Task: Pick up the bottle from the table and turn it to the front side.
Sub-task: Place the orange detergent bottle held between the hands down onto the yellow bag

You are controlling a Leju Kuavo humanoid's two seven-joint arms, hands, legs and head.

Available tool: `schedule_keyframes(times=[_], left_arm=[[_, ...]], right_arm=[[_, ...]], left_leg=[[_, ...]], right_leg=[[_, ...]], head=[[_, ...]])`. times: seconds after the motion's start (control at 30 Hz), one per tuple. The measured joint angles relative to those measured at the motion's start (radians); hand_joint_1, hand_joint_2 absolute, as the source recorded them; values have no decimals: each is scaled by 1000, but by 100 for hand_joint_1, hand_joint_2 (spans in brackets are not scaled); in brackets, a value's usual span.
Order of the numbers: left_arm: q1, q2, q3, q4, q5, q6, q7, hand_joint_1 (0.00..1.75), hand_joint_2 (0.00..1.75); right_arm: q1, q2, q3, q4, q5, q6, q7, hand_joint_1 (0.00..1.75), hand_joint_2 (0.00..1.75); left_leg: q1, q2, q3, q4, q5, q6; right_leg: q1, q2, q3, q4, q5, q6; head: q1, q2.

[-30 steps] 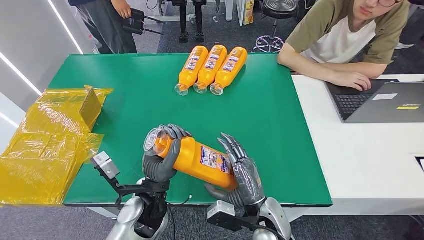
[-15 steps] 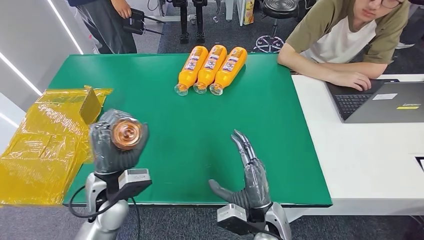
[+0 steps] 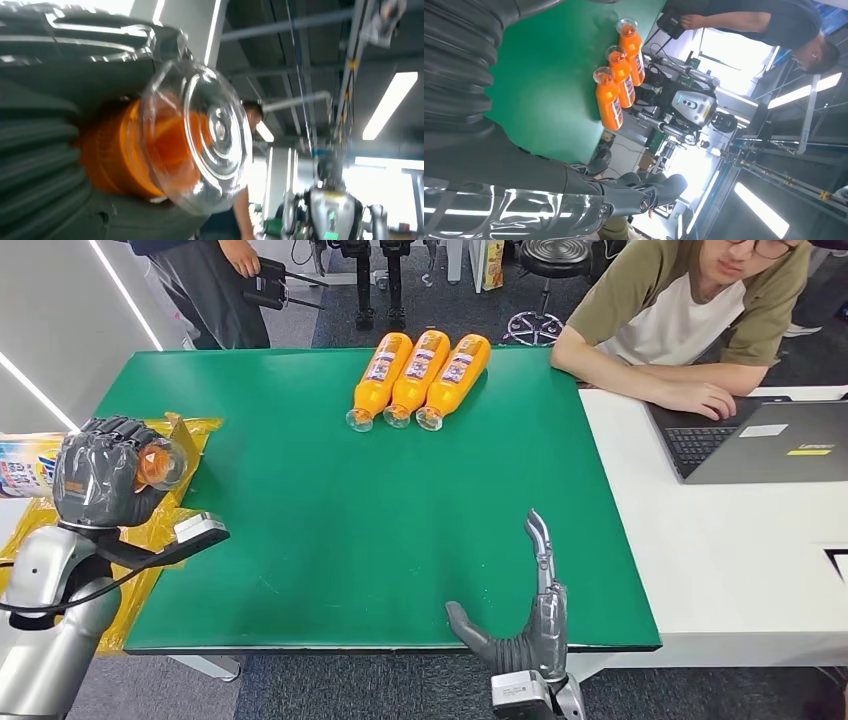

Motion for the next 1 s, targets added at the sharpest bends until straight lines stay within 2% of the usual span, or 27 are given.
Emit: schedule_keyframes(times=[0.1,0.27,0.5,0.6,0.73,0.87,0.93,0.97,1.0], left_arm=[[-10,26,-5,42,3,-12,-31,175,175],[-20,102,-57,153,6,-75,-167,175,175],[-70,112,-132,383,-18,-72,-196,175,175],[-105,100,-159,470,-33,-81,-194,175,175],[-154,54,-202,594,-66,-66,-178,175,175],[-196,-8,-233,679,-73,-70,-160,141,175],[-216,-33,-245,707,-78,-69,-148,141,175],[-225,-44,-249,720,-81,-68,-143,130,175],[-232,-52,-254,730,-83,-67,-141,128,175]], right_arm=[[3,4,-1,-2,-15,8,-7,0,175],[-1,4,-1,-2,-60,36,-37,0,175],[-3,4,-1,-3,-63,37,-44,0,175],[-5,4,-1,-3,-57,37,-42,0,175],[-16,4,-1,-4,-40,44,-27,0,175],[-31,4,0,-4,-33,45,-21,0,175],[-39,4,1,-4,-32,45,-18,0,175],[-42,4,2,-4,-32,44,-17,0,175],[-45,4,3,-4,-33,44,-15,0,175]], left_leg=[[0,0,0,0,0,0],[0,1,-1,0,-1,-1],[1,2,-1,0,0,-2],[0,1,-1,0,0,-2],[0,1,-1,0,0,-2],[0,1,-1,1,0,-2],[0,1,-1,1,0,-2],[0,1,-1,1,0,-2],[0,1,-1,1,0,-2]], right_leg=[[0,1,0,0,0,0],[0,2,-2,0,0,0],[0,3,-2,0,0,-1],[0,2,-2,0,0,-1],[0,2,-2,0,0,-1],[0,1,-2,0,1,-1],[-1,2,-2,0,1,-1],[-1,2,-2,0,1,-1],[-1,2,-2,0,1,-1]], head=[[0,0],[0,0],[0,0],[0,0],[0,0],[0,0],[0,0],[0,0],[0,0]])
